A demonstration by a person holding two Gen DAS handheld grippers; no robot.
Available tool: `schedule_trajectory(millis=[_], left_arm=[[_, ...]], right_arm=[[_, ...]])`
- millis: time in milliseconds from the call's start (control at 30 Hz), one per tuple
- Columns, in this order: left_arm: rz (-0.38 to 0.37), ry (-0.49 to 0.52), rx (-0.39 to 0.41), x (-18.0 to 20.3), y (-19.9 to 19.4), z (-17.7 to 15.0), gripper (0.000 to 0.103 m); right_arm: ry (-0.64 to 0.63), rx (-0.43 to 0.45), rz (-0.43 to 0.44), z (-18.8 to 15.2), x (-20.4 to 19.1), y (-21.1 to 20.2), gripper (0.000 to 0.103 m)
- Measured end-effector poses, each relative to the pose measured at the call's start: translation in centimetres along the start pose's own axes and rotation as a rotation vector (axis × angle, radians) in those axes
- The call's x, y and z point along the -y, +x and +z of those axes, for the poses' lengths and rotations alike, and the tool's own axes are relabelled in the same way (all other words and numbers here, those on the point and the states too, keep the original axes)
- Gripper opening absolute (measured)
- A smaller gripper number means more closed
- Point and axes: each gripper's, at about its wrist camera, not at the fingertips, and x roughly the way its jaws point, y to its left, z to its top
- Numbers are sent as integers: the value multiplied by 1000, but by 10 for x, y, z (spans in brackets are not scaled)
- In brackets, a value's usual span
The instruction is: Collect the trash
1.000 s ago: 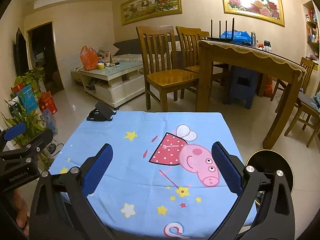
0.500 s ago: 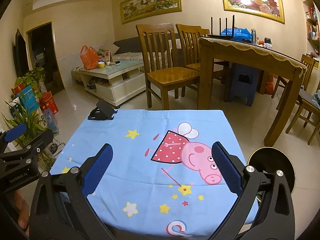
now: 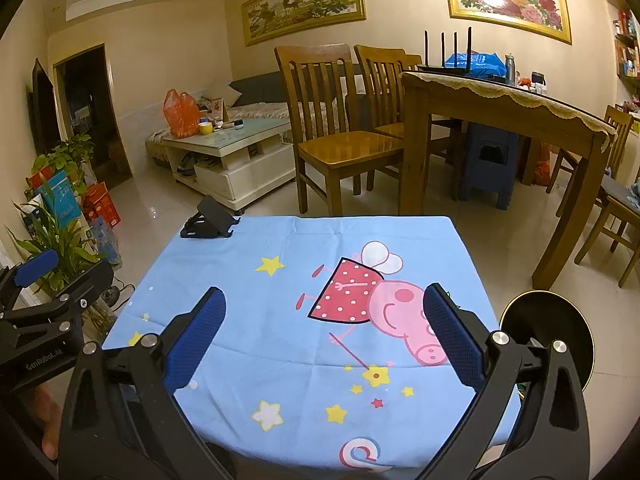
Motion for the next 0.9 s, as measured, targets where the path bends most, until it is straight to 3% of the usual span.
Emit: schedule_trajectory(millis=[633,900], left_arm=[[-6,-1,-10,-6,4,-5,96],[-58,0,-45,-8,11,-10,96]], right_arm=[[2,-5,2,0,0,1,97],[10,-7,-1,-4,-3,2,97]])
